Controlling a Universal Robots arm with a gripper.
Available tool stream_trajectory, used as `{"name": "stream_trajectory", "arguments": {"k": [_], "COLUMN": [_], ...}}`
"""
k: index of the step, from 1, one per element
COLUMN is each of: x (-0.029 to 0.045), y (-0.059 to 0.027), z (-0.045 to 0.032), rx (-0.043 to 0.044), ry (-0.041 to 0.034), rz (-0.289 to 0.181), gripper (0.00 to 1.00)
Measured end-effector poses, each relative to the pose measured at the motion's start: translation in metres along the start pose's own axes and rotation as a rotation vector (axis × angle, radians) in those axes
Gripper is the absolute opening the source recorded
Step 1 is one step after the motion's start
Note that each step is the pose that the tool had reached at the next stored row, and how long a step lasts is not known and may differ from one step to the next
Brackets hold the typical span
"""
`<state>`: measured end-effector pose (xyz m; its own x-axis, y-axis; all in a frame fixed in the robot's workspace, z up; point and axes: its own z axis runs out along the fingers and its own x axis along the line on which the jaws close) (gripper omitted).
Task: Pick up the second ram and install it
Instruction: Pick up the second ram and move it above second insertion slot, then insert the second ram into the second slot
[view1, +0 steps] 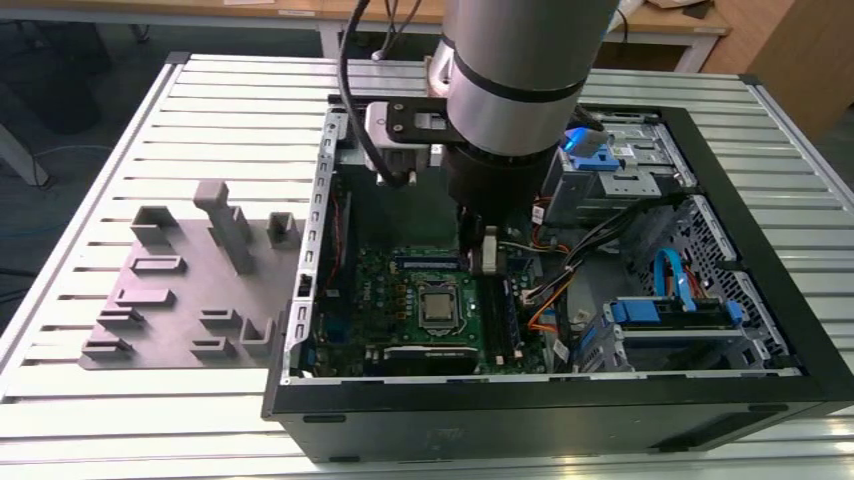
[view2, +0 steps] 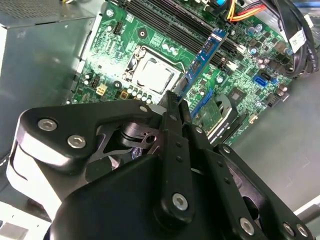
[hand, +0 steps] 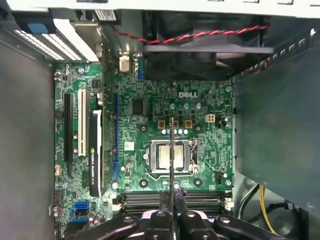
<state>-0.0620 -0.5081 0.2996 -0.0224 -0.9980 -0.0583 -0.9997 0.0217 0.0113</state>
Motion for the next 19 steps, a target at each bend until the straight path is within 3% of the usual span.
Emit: {"name": "stream_trajectory", "arguments": {"k": [11,19], "x": [0.008,0.0081], "y": [-0.0006,-0.0006], "z": [0.0196,0.0206], "rx": [0.0,0.0], "ry": [-0.0001,-0.0003], "rz": [0.0,0.0], "gripper": [0.11,0.11]}}
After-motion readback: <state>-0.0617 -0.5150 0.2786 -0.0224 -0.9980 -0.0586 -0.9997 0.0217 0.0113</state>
